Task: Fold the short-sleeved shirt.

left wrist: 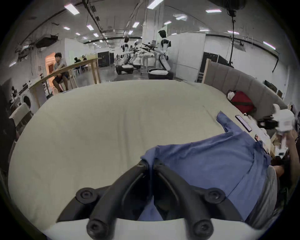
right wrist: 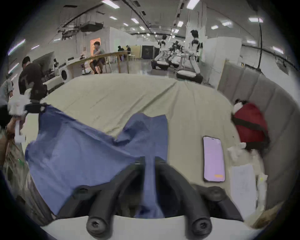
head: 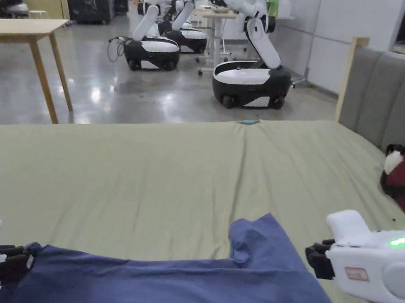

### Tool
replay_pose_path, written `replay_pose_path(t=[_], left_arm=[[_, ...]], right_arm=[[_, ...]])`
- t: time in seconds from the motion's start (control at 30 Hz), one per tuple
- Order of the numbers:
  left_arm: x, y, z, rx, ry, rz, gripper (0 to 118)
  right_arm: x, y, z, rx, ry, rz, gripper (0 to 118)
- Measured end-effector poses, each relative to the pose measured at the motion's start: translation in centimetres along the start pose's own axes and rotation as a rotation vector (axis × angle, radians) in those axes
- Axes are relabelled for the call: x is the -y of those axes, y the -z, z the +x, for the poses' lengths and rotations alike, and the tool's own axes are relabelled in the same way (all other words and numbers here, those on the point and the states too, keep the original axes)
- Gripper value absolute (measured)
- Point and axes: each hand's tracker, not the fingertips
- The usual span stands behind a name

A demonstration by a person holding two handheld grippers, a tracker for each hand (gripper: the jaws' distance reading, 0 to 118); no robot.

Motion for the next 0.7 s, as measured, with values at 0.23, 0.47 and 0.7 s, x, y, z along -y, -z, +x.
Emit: replay_pose_path(t=[0.23, 0.47, 0.7], left_arm=[[0.6, -0.2, 0.7, 0.023, -0.035, -0.021, 2], [0.6, 0.3, 1.1, 0.021, -0.028, -0.044, 2], [1.2, -1.2, 1.0, 0.024, -0.036, -0.044, 2]], right_arm=[[-1.0, 11.2, 2.1, 0.079, 0.066, -0.223, 50], [-1.9, 12.8, 0.3, 0.06, -0.037, -0.321, 11], [-2.9, 10.0, -1.3, 0.015, -0.064, -0.268, 3]])
